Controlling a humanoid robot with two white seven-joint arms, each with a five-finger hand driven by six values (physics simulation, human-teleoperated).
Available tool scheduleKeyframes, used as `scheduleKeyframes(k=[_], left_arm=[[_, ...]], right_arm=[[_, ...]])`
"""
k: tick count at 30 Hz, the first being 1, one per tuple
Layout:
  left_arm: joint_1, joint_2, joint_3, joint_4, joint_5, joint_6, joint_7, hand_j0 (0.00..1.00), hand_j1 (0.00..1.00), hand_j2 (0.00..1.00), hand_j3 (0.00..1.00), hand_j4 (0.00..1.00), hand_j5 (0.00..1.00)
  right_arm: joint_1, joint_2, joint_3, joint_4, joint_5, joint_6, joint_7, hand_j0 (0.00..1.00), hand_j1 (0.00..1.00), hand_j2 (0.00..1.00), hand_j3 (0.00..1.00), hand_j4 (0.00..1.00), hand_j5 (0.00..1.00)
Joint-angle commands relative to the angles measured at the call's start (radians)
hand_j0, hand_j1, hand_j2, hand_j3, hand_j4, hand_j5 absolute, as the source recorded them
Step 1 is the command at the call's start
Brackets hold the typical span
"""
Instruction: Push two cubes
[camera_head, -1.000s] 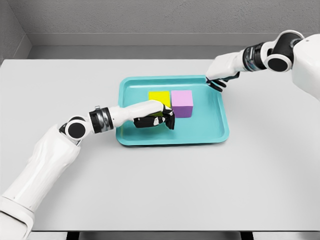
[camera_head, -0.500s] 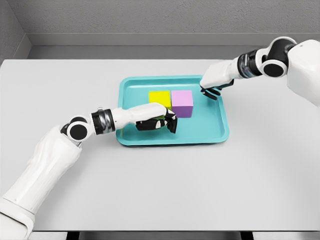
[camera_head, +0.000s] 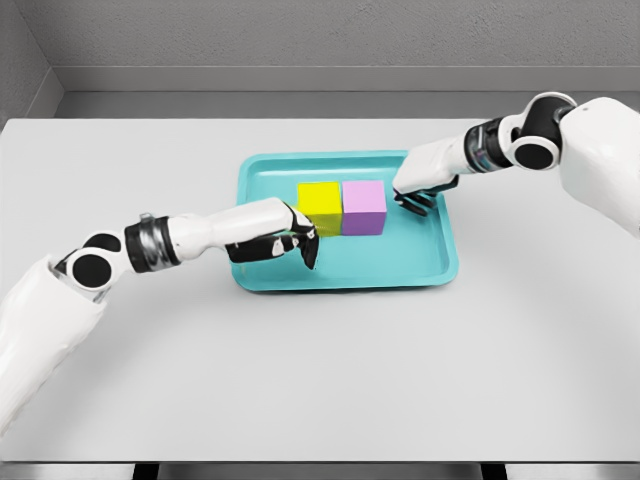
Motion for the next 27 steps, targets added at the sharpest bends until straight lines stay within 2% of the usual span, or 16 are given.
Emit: scheduleKeyframes(k=[1, 3, 6, 10, 11, 14, 27], left_arm=[[0.000, 0.092, 0.003, -0.004, 0.033, 0.002, 0.000, 0.26, 0.26, 0.26, 0.26, 0.26, 0.26], [-0.008, 0.092, 0.009, 0.024, 0.030, 0.002, 0.000, 0.26, 0.26, 0.26, 0.26, 0.26, 0.26], [-0.040, 0.057, 0.012, 0.113, 0.022, 0.002, 0.000, 0.26, 0.26, 0.26, 0.26, 0.26, 0.26], [-0.037, 0.083, 0.016, 0.105, 0.036, 0.002, 0.000, 0.26, 0.26, 0.26, 0.26, 0.26, 0.26], [-0.038, 0.126, 0.018, 0.102, 0.042, 0.002, 0.000, 0.26, 0.26, 0.26, 0.26, 0.26, 0.26], [-0.021, 0.166, 0.042, 0.079, 0.053, 0.002, 0.000, 0.26, 0.26, 0.26, 0.26, 0.26, 0.26], [-0.026, 0.164, 0.044, 0.079, 0.053, 0.002, 0.000, 0.26, 0.26, 0.26, 0.26, 0.26, 0.26]], right_arm=[[0.002, 0.012, 0.001, 0.002, -0.002, 0.002, 0.000, 0.16, 0.16, 0.16, 0.16, 0.16, 0.16], [0.005, 0.010, 0.001, 0.004, -0.002, 0.002, 0.000, 0.16, 0.16, 0.16, 0.16, 0.16, 0.16], [0.006, 0.013, 0.001, 0.020, -0.002, 0.002, 0.000, 0.16, 0.16, 0.16, 0.16, 0.16, 0.16], [0.006, 0.022, 0.001, 0.024, -0.002, 0.002, 0.000, 0.16, 0.16, 0.16, 0.16, 0.16, 0.16], [0.006, 0.025, 0.001, 0.024, -0.002, 0.002, 0.000, 0.16, 0.16, 0.16, 0.16, 0.16, 0.16], [0.008, 0.027, 0.001, 0.024, -0.002, 0.002, 0.000, 0.16, 0.16, 0.16, 0.16, 0.16, 0.16], [0.014, 0.041, -0.001, 0.024, -0.002, 0.002, 0.000, 0.16, 0.16, 0.16, 0.16, 0.16, 0.16]])
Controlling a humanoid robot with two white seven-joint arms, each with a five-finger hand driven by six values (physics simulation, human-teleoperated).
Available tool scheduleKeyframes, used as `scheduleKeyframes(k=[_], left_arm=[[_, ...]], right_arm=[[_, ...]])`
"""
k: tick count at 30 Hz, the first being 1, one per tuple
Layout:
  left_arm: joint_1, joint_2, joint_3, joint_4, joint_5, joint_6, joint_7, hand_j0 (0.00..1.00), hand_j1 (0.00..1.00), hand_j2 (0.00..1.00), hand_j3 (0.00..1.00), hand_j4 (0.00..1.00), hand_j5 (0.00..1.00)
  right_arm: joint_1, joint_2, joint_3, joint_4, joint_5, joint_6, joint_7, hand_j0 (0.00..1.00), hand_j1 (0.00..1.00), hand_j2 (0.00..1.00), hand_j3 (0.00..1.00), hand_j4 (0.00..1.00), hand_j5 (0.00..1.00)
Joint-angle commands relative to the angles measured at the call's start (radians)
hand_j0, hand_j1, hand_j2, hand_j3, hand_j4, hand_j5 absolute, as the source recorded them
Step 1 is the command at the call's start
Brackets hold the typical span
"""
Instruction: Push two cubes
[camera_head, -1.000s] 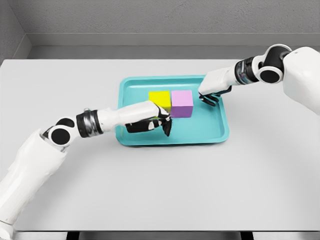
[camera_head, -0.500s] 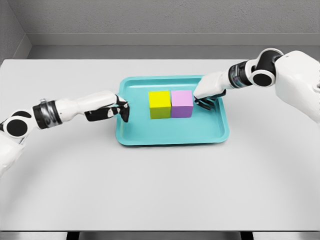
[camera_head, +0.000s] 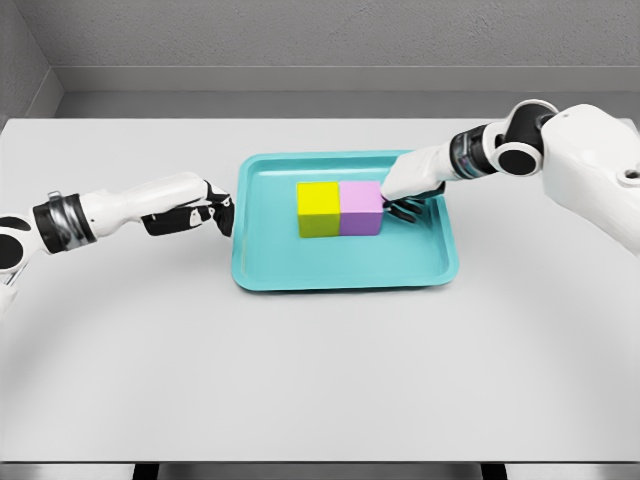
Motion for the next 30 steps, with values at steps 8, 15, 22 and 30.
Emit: scheduleKeyframes(k=[8, 15, 22, 30], left_arm=[[-0.005, -0.002, 0.001, -0.004, 0.010, 0.002, 0.000, 0.26, 0.26, 0.26, 0.26, 0.26, 0.26], [-0.006, 0.004, 0.001, -0.010, 0.037, 0.002, 0.000, 0.26, 0.26, 0.26, 0.26, 0.26, 0.26], [0.002, 0.096, 0.042, -0.007, 0.036, 0.002, 0.000, 1.00, 1.00, 1.00, 1.00, 1.00, 1.00], [0.000, 0.098, 0.042, -0.001, 0.034, 0.002, 0.000, 1.00, 1.00, 1.00, 1.00, 1.00, 1.00]], right_arm=[[0.000, -0.011, -0.004, 0.000, -0.003, 0.002, 0.000, 0.16, 0.16, 0.16, 0.16, 0.16, 0.16], [-0.034, -0.123, -0.058, -0.003, -0.004, 0.002, 0.000, 0.16, 0.16, 0.16, 0.16, 0.16, 0.16], [-0.023, -0.303, -0.181, 0.097, -0.006, 0.002, 0.000, 0.77, 0.77, 0.77, 0.77, 0.77, 0.77], [-0.006, -0.304, -0.184, 0.100, -0.024, 0.002, 0.000, 1.00, 1.00, 1.00, 1.00, 1.00, 1.00]])
